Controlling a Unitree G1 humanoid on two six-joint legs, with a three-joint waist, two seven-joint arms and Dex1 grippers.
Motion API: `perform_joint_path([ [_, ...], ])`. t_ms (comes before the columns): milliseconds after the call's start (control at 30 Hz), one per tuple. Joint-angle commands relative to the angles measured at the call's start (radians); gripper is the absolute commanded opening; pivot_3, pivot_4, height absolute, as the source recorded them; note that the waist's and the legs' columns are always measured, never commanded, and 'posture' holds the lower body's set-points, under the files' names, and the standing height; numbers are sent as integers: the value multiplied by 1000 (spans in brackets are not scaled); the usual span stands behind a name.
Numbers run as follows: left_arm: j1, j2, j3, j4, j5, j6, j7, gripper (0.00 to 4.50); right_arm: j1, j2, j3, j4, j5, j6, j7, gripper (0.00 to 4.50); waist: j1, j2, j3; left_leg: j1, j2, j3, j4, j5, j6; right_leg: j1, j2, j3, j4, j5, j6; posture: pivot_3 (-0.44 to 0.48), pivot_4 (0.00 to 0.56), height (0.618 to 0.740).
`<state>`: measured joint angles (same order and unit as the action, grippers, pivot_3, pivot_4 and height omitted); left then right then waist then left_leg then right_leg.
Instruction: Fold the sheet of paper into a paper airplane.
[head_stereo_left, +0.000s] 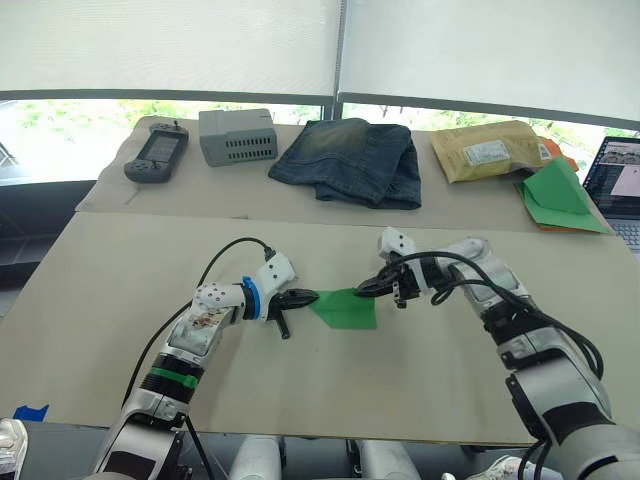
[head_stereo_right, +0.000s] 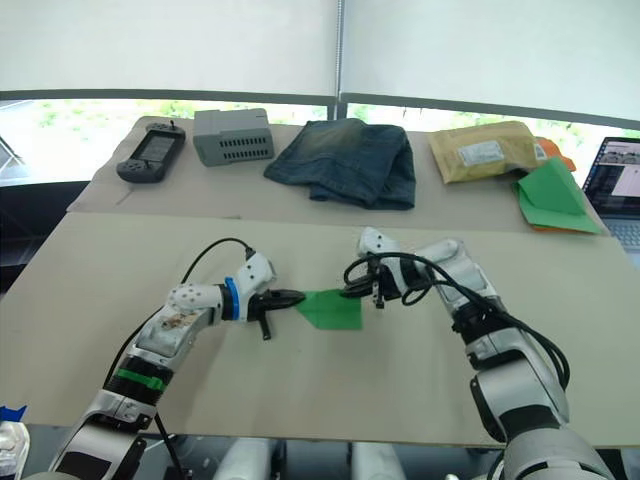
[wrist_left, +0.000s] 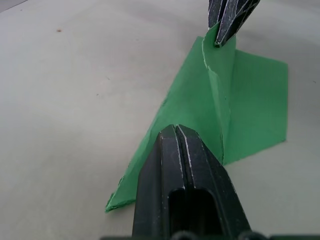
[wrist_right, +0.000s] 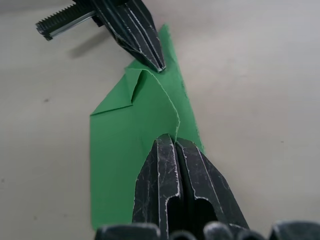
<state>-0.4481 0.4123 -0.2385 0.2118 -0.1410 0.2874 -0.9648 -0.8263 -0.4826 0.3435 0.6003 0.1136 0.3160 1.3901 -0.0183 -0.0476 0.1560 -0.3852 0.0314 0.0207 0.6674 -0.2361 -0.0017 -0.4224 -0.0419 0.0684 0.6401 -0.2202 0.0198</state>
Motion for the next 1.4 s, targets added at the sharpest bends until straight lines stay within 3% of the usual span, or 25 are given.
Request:
perform_joint_path([
  [33, 25, -11, -34, 28, 27, 14, 7, 0, -82, 36, 14, 117, -9, 28, 84, 122, -2, 0, 0, 0, 0, 0, 0, 0, 0, 0, 0, 0, 0, 0, 0, 0, 150, 740],
  [233, 43, -30, -38, 15, 29, 12, 26, 0, -239, 112, 32, 429, -89, -20, 160, 122, -10, 1, 0, 0, 0, 0, 0, 0, 0, 0, 0, 0, 1, 0, -1, 0, 150, 740],
  [433, 70, -21, -29, -23, 26, 24, 47, 0, -280, 140, 35, 581, -158, -97, 166, 122, -18, 2, -1, 0, 0, 0, 0, 0, 0, 0, 0, 0, 1, 1, -1, 0, 150, 740],
  [600, 80, -16, 22, -58, -13, 39, 68, 0, -275, 157, 22, 624, -185, -138, 126, 122, -26, 4, -2, 1, 0, 0, 0, 0, 0, 1, 0, 0, 1, 0, -1, 0, 150, 740],
  [833, 63, -69, 201, -186, -214, 91, 91, 0, -260, 157, 11, 639, -208, -165, 101, 122, -28, 4, -2, 1, 1, -1, 0, 0, 0, 0, 0, 0, 2, 0, -1, 0, 150, 740],
  [1000, 110, -30, 113, -275, -203, 112, 26, 0, -252, 157, 4, 636, -211, -173, 93, 122, -29, 5, -2, 1, 0, -1, 0, 0, 0, 1, 0, 0, 1, 0, -1, 0, 150, 740],
  [1400, 93, -50, 35, -115, -101, 61, 65, 0, -246, 146, -22, 617, -212, -174, 116, 122, -27, 5, -2, 1, 0, -1, 0, 0, 0, 1, 0, 0, 1, 0, 0, 0, 150, 740],
])
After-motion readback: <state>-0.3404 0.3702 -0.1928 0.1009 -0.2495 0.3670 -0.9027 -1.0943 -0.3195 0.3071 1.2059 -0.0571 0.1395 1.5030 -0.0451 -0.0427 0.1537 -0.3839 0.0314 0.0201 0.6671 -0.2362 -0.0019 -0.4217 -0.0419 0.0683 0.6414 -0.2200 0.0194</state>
